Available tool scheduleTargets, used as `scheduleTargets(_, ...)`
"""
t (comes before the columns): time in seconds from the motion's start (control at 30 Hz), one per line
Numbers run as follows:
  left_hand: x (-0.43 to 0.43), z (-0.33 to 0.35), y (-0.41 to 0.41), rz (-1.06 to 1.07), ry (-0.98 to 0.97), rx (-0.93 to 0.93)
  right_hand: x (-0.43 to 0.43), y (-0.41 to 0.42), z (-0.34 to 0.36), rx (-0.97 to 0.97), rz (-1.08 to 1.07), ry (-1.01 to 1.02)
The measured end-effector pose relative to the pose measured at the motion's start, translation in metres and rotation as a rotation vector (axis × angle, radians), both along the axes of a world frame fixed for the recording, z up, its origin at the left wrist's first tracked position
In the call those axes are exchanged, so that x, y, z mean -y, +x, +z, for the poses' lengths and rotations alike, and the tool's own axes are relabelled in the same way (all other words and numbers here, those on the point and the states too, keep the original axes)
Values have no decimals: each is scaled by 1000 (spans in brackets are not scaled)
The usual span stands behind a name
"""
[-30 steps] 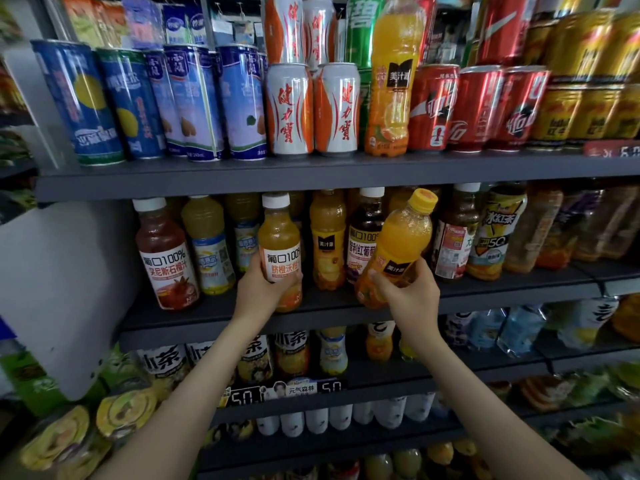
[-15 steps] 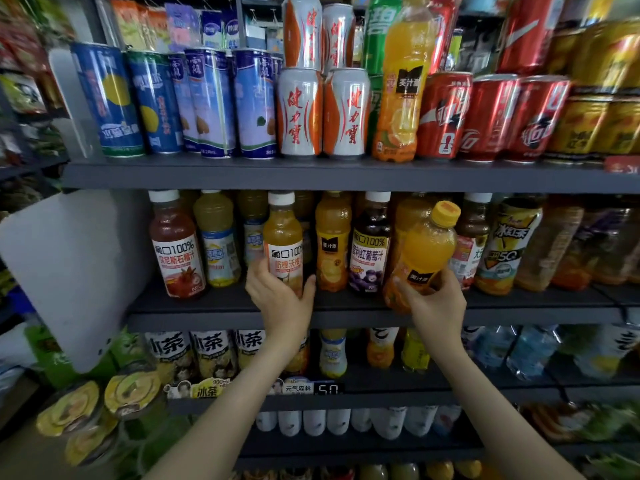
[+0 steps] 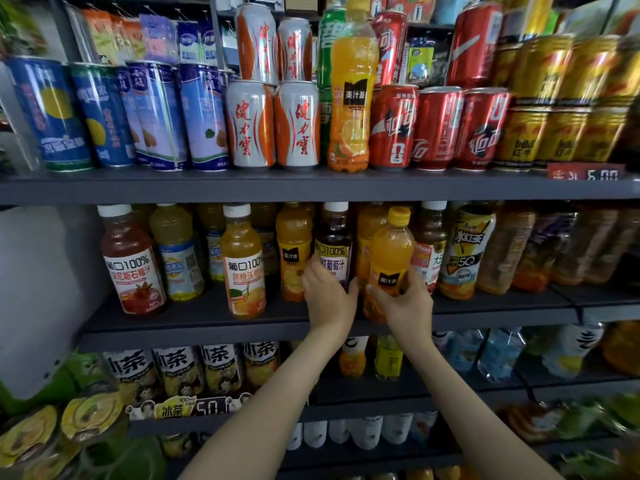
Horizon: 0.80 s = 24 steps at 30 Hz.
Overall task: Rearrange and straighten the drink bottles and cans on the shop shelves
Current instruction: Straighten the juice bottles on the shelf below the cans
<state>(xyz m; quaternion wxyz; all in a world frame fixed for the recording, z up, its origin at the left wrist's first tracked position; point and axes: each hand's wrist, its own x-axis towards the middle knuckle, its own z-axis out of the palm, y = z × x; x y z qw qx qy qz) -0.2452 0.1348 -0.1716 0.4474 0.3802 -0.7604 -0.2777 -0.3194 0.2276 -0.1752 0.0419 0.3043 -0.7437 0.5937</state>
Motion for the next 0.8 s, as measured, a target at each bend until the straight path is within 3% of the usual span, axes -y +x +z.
scheduleTargets(0.33, 2, 1, -22, 169, 8, -8, -3, -5, 1, 14, 44, -8)
scheduleTargets(0.53, 4, -4, -11, -60, 124, -199, -3, -5, -4, 25, 36, -17)
scheduleTargets(0.8, -13, -11, 64, -163, 102, -245, 3, 12, -2, -19, -8, 11)
